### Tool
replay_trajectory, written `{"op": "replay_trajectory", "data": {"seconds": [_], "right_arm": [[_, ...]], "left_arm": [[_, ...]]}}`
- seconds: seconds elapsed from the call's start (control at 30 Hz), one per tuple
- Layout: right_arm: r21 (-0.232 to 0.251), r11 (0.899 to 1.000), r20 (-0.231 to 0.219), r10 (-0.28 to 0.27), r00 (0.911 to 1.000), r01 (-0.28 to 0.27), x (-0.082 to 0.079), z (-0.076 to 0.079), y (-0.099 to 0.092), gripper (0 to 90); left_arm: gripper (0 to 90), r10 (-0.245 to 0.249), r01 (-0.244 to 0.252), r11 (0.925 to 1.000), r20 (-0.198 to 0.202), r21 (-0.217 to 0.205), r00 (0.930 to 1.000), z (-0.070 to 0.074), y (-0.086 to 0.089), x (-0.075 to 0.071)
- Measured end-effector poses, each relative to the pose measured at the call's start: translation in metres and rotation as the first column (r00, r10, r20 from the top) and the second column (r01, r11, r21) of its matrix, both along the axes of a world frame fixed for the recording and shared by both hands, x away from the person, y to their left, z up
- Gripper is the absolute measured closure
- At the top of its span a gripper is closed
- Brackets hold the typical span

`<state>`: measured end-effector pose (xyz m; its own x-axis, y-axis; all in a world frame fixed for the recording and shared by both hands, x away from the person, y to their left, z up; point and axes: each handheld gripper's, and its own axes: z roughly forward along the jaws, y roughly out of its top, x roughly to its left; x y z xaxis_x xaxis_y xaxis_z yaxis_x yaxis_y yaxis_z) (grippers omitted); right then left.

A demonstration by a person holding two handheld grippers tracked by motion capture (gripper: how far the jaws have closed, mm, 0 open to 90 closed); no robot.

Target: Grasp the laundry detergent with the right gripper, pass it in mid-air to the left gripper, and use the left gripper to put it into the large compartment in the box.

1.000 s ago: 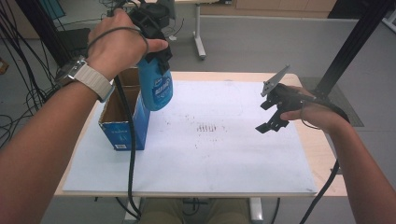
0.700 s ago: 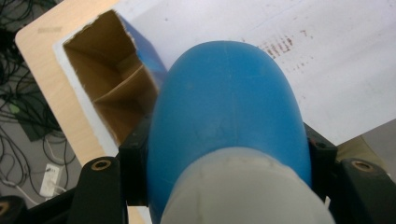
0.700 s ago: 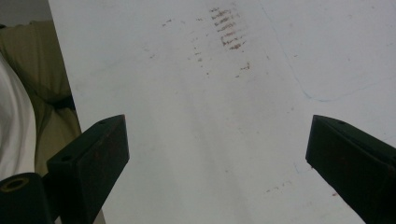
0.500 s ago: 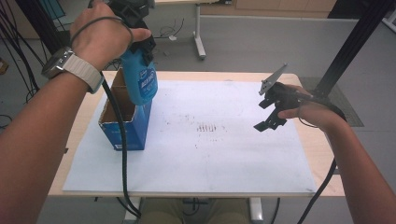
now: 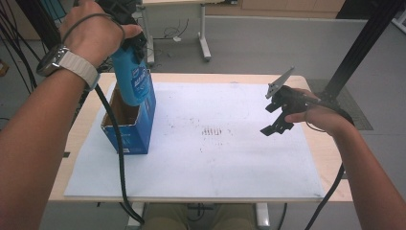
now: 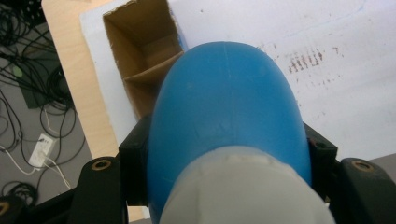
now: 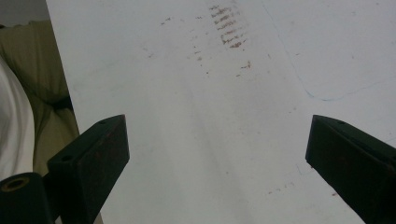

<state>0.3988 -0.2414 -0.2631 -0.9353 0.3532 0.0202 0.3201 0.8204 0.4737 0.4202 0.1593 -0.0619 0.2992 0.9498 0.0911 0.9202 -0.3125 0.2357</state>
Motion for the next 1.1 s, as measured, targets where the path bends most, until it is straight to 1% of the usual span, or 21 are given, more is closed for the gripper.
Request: {"op": "replay_trajectory", "data": {"seconds": [0.1,0.2,0.47,0.77,0.87,0.93,1.1], "right_arm": [[-0.002,1.0,0.001,0.0,1.0,0.0,0.001,0.0,-0.001,6.0],[-0.003,1.0,0.003,0.0,1.0,0.0,0.001,0.001,0.0,5.9],[-0.005,1.0,-0.005,0.002,1.0,-0.002,0.002,-0.001,0.002,5.9],[-0.006,1.0,-0.009,-0.004,1.0,0.004,0.004,-0.003,0.002,5.9],[-0.008,1.0,-0.009,-0.004,0.9999,0.004,0.004,-0.004,0.002,5.9],[-0.007,1.0,-0.009,-0.004,1.0,0.004,0.004,-0.004,0.002,5.9],[-0.003,1.0,-0.016,-0.01,0.9998,0.009,0.004,-0.007,0.003,5.9]], "left_arm": [[37.7,0.029,-0.029,0.9995,0.004,-0.008,0.9996,-0.001,0.007,0.002],[37.7,0.047,-0.047,0.9989,0.001,-0.007,0.9989,-0.003,0.012,0.004],[37.7,0.106,-0.106,0.9943,0.004,-0.013,0.9943,-0.012,0.028,0.011],[37.7,0.133,-0.133,0.991,-0.003,-0.018,0.9911,-0.023,0.039,0.018],[37.7,0.14,-0.14,0.9901,0.003,-0.015,0.9902,-0.027,0.04,0.019],[37.7,0.143,-0.143,0.9896,-0.001,-0.015,0.9897,-0.03,0.042,0.02],[37.7,0.156,-0.156,0.9876,0.007,-0.019,0.9877,-0.039,0.046,0.023]]}}
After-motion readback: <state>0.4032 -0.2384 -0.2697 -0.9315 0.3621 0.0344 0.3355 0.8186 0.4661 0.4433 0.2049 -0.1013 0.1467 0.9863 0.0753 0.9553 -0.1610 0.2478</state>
